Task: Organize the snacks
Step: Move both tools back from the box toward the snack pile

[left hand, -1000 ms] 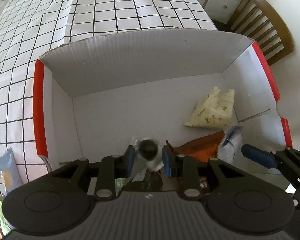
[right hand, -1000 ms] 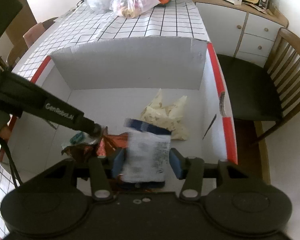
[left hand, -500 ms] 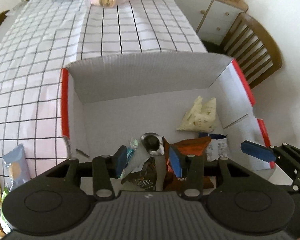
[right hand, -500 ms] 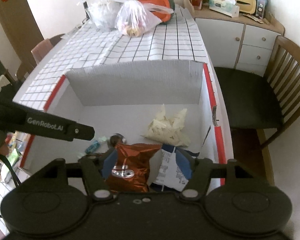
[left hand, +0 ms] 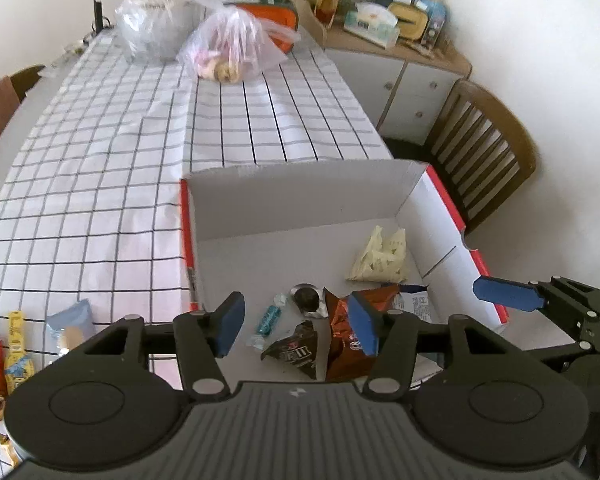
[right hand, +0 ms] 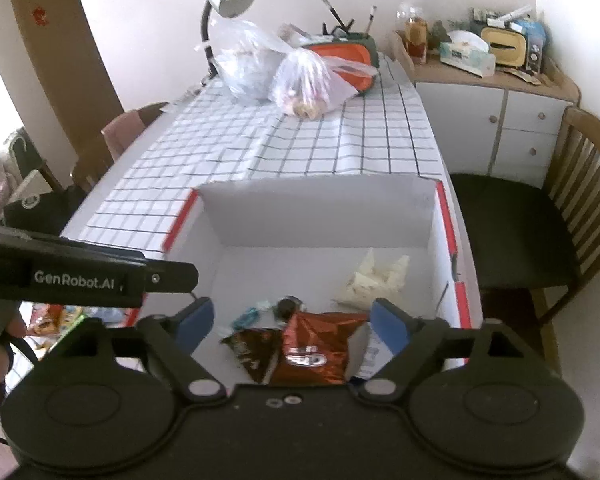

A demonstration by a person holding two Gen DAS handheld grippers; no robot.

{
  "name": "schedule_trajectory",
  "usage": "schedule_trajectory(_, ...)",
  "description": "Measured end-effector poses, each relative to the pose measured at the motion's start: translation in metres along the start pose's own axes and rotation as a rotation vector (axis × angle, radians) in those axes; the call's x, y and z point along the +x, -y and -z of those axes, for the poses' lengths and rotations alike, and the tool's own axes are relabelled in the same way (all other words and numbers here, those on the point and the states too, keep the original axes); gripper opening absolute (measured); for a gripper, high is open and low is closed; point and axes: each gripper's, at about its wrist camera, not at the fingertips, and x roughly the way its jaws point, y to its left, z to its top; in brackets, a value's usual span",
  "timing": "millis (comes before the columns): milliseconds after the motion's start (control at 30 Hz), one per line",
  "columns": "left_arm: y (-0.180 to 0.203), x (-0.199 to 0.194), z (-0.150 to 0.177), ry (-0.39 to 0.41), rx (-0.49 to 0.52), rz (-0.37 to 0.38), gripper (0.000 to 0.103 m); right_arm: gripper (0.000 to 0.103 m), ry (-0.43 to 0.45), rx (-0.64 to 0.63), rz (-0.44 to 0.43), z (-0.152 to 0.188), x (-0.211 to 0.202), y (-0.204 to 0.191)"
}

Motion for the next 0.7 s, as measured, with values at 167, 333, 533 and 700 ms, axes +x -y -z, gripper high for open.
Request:
schedule_trajectory(167,-0.016,-0.024,0.011,0.053,-0.021,0.002,0.059,0.092,0.037,0.002,-0.031,0.001,-0.015,-0.016)
schedule_trajectory(333,-0.038,-0.049,0.026,0.091,-0.044,0.013,0.064,0.093,0.063,0.001,-0.039,0.003,-0.024,-0.037)
schedule_trajectory(533,-0.069,-0.075,0.044,0.14,-0.065,-0.012,0.068,0.099,0.088,0.001,-0.053,0.008,-0.028,-0.067)
schedule_trajectory(700,-0.098,-0.089,0.06,0.168,-0.067,-0.046,0.068,0.101,0.095,-0.006,-0.068,0.014,-0.024,-0.095)
